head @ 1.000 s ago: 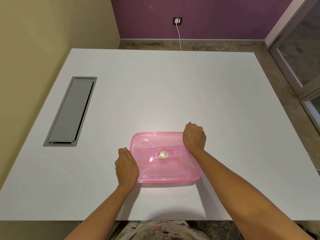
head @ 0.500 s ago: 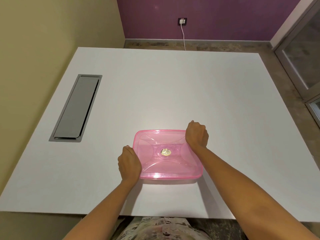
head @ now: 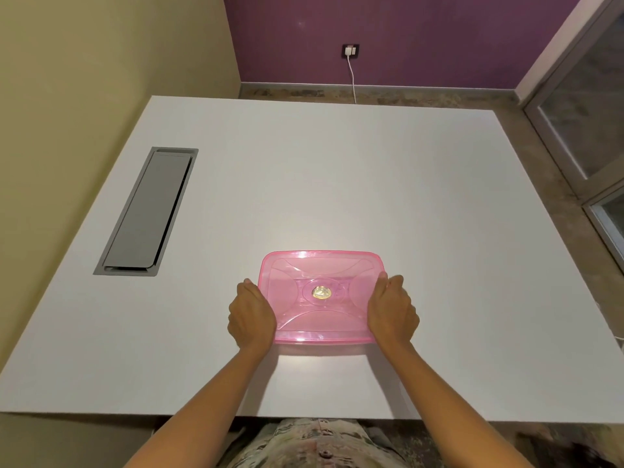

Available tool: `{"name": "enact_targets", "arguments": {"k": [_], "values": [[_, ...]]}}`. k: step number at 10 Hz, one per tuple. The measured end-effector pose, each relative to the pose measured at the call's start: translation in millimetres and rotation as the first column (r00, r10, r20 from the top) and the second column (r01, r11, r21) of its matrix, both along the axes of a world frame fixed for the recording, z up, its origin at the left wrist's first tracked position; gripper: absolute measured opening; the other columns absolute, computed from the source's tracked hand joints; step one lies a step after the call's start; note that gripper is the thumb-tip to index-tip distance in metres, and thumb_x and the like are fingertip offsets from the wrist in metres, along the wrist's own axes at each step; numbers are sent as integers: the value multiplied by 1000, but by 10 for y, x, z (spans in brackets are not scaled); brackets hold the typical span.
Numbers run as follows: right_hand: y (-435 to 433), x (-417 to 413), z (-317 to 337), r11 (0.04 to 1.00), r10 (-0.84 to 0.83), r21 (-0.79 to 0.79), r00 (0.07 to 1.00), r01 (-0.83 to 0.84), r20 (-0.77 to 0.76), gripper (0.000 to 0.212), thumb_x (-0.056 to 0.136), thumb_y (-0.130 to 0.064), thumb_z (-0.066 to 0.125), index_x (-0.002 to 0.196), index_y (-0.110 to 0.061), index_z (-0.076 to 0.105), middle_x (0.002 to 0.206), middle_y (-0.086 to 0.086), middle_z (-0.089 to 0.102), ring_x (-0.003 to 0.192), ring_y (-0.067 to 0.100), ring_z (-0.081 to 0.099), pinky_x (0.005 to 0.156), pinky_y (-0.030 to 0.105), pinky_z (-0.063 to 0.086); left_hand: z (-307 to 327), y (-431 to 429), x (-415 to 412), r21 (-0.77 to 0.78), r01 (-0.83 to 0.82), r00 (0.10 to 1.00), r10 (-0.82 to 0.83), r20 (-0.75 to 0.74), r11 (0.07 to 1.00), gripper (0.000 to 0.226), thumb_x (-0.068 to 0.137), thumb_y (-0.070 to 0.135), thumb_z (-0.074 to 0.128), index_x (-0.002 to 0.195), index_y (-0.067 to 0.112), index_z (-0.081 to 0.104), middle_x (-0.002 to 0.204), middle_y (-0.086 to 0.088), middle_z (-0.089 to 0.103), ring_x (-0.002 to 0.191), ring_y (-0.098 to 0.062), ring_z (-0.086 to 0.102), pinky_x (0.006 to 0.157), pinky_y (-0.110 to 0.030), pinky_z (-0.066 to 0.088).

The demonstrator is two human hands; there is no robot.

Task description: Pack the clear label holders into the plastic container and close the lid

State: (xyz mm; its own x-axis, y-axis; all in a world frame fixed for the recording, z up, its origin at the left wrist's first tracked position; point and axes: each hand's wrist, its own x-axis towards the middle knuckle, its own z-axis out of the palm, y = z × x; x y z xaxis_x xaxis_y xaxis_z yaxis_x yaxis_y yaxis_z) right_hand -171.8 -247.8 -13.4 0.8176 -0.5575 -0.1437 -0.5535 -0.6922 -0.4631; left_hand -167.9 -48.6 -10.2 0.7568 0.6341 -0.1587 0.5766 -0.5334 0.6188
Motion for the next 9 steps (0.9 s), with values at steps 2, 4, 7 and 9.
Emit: {"name": "enact_targets", "arguments": {"k": [2,4,7,9], "values": [[-57,-89,-78,985,-99,137,994,105,-53,50,100,-46,15,98,-7,46,97,24,65,91,43,61,69,40,36,-25,11,1,2,26,1000,-26,-18,1000,42,101,28,18,89,3,50,90,-25,64,84,-46,60,71,-44,45],[-35,-68,-84,988,-122,92,991,126,-49,54,101,-45,17,100,-3,50,99,24,65,93,44,62,76,43,44,-73,23,5,9,32,999,-31,-17,999,45,101,31,17,91,3,51,90,-25,64,84,-45,61,71,-43,44],[25,-55,20,961,76,-266,997,-79,-21,23,97,-18,30,102,-5,49,85,11,61,78,33,62,55,32,41,-80,33,14,125,83,996,-82,-19,989,39,98,30,26,95,1,52,91,-21,65,82,-42,61,64,-41,42],[-29,32,36,876,305,-402,952,-265,38,23,86,-9,49,106,-3,58,93,14,60,80,32,58,64,39,45,-34,39,50,317,236,971,-234,-45,919,49,97,31,37,136,1,39,133,-19,52,115,-38,50,89,-52,41]]}}
